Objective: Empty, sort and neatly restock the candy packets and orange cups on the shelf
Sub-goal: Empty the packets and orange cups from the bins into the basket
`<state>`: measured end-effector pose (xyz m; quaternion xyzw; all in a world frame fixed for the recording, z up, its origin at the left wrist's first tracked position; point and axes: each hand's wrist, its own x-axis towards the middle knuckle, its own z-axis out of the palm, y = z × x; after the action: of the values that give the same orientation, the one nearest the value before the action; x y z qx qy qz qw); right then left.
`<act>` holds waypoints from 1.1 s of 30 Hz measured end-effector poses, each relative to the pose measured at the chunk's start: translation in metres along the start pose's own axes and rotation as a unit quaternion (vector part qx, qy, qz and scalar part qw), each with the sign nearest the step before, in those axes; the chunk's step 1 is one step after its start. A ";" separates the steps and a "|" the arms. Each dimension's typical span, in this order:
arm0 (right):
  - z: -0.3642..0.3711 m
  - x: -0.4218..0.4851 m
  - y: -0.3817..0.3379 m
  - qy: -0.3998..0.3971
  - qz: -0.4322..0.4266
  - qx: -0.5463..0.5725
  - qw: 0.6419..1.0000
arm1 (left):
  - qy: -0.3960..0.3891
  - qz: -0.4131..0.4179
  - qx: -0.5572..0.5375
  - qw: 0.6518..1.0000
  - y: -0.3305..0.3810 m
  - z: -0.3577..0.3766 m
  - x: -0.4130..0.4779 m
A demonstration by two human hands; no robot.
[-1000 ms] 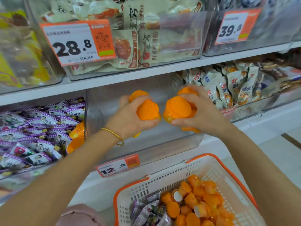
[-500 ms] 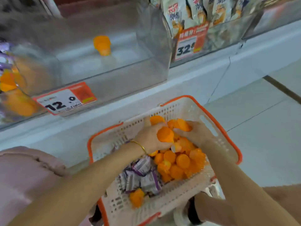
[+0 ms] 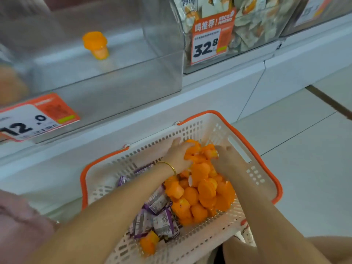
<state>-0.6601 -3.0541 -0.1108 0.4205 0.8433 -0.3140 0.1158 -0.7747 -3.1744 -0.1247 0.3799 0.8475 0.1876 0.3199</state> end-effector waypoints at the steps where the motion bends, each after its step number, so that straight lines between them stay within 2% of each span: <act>1: -0.008 -0.004 -0.014 0.012 -0.033 0.003 0.999 | 0.019 0.025 0.010 0.999 0.004 -0.020 -0.011; 6: -0.047 -0.050 -0.101 0.051 -0.173 0.163 0.970 | 0.136 0.163 0.068 0.975 0.035 -0.127 -0.086; 9: -0.079 -0.093 -0.158 0.121 -0.279 0.222 0.926 | 0.263 0.221 0.118 0.931 0.044 -0.183 -0.127; 11: -0.094 -0.106 -0.197 0.156 -0.344 0.227 0.897 | 0.359 0.227 0.179 0.887 0.030 -0.214 -0.147; 14: -0.103 -0.093 -0.262 0.192 -0.415 0.180 0.871 | 0.452 0.150 0.242 0.845 -0.007 -0.254 -0.167; 16: -0.099 -0.061 -0.309 0.196 -0.435 0.057 0.877 | 0.483 0.071 0.267 0.831 -0.031 -0.276 -0.177; 18: -0.088 -0.019 -0.350 0.157 -0.423 -0.104 0.887 | 0.505 0.015 0.255 0.824 -0.053 -0.292 -0.185; 20: -0.075 0.019 -0.379 0.108 -0.394 -0.221 0.886 | 0.510 -0.011 0.221 0.831 -0.071 -0.302 -0.190; 22: -0.064 0.046 -0.394 0.081 -0.352 -0.288 0.887 | 0.511 -0.015 0.170 0.843 -0.087 -0.308 -0.193; 24: -0.056 0.059 -0.399 0.060 -0.301 -0.298 0.904 | 0.524 0.003 0.100 0.846 -0.101 -0.315 -0.200; 27: -0.050 0.067 -0.404 0.088 -0.296 -0.276 0.910 | 0.513 -0.014 0.047 0.857 -0.122 -0.330 -0.218; 30: -0.048 0.059 -0.411 0.091 -0.312 -0.219 0.920 | 0.385 -0.052 0.037 0.921 -0.136 -0.331 -0.227; 33: -0.046 0.039 -0.412 0.016 -0.310 -0.167 0.936 | 0.252 -0.094 0.069 0.961 -0.137 -0.329 -0.221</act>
<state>-1.0033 -3.1856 0.0851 0.1179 0.9738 -0.1823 0.0673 -0.9597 -3.4556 0.1259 0.2600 0.9435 0.1869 0.0850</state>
